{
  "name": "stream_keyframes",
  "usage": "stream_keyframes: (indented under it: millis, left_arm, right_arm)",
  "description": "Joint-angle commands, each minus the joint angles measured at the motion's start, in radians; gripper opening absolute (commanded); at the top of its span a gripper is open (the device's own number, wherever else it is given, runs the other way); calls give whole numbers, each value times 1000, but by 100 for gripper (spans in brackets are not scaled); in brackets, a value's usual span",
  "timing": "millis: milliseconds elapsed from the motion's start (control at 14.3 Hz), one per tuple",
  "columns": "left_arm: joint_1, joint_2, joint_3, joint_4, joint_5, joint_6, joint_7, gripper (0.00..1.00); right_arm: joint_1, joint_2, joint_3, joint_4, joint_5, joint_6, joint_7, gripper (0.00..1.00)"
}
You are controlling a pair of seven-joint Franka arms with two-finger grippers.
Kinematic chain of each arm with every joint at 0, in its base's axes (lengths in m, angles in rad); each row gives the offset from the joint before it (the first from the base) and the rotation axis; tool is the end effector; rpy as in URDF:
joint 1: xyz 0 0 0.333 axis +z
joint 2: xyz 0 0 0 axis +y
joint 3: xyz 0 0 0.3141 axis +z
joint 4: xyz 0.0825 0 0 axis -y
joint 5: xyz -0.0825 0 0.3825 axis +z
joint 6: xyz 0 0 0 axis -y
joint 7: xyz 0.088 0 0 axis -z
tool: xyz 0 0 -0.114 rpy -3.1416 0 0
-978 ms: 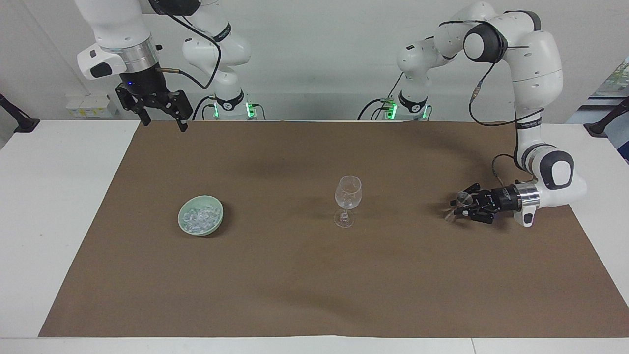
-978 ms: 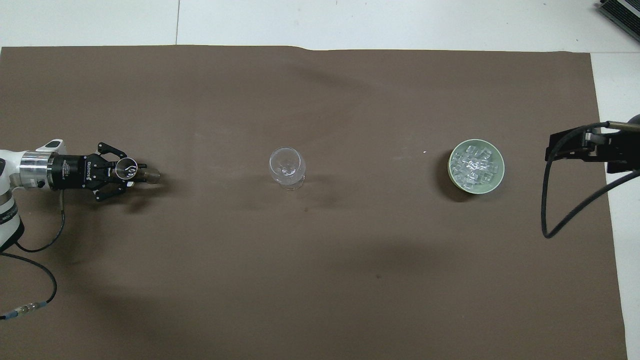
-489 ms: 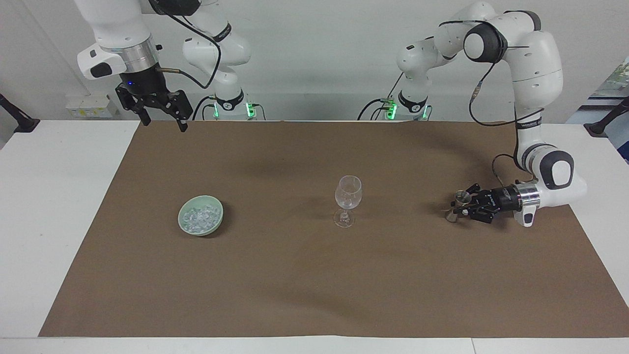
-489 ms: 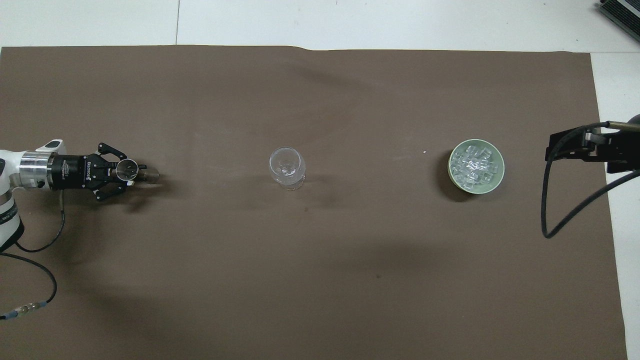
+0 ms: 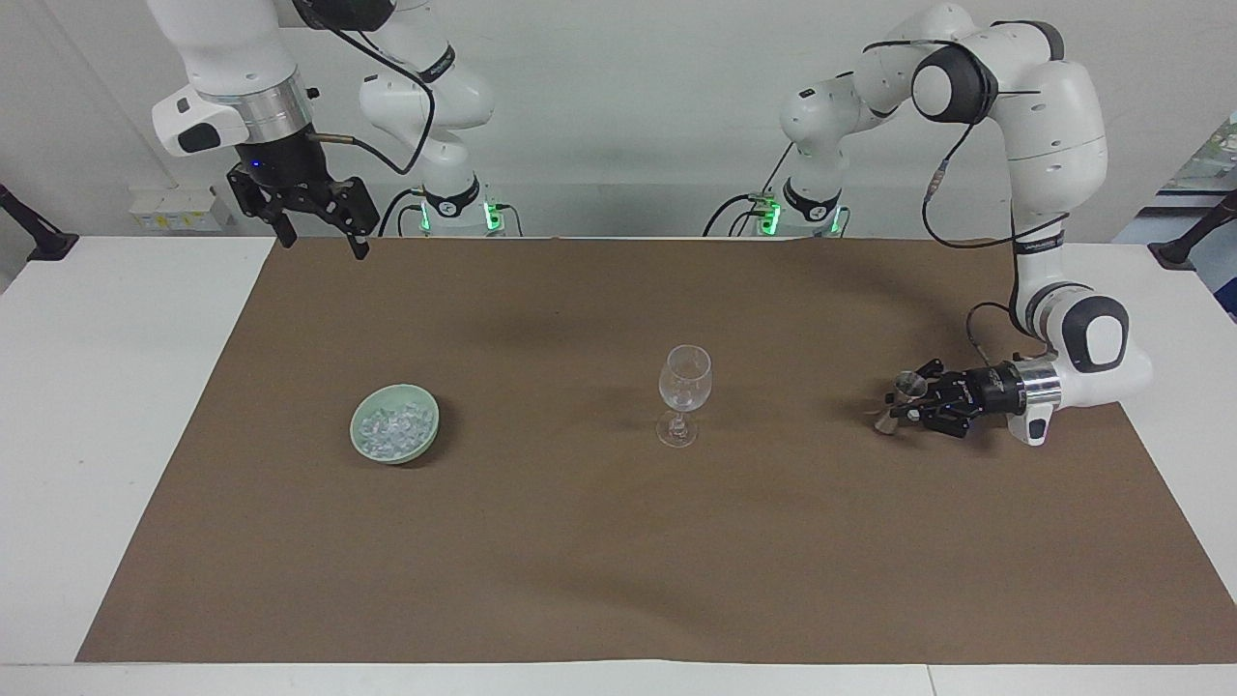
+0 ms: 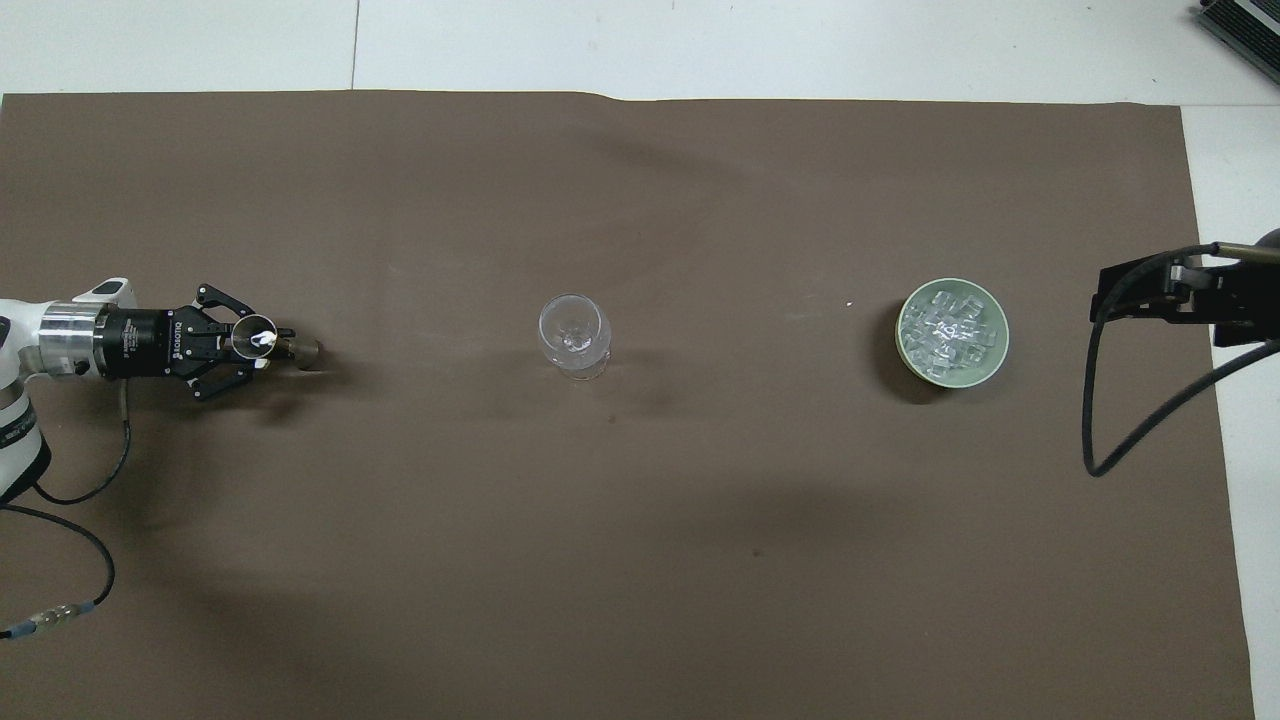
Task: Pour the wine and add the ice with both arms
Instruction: 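Close the left gripper on the small dark bottle, then lift the bottle with the left gripper and carry it toward the cup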
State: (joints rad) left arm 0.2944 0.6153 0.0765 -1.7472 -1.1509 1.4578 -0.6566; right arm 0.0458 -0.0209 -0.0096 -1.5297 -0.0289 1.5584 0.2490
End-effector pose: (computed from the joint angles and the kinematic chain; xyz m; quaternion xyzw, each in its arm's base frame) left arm 0.5934 0.1057 0.2353 0.5780 0.5369 -0.4322 0.4369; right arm 0.5459 0.0164 0.6453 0.9939 -0.1067 0.0266 0.0107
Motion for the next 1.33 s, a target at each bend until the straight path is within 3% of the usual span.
stream_keyframes:
  millis: [0,280,1258]
  left_arm:
    - [-11,-19,2,-5,-21,-19,-46,0]
    - [-14,-58,-7,15,-20,-17,-136,0]
    - [-29,-247,-208,14,-7,61,-423,0]
  right_arm:
    - [-9,-11,0,-12,20,-8,-2,100]
    - [-9,-11,0,-12,20,-8,-2,100]
    - [-9,-11,0,-12,20,-8,-2,100]
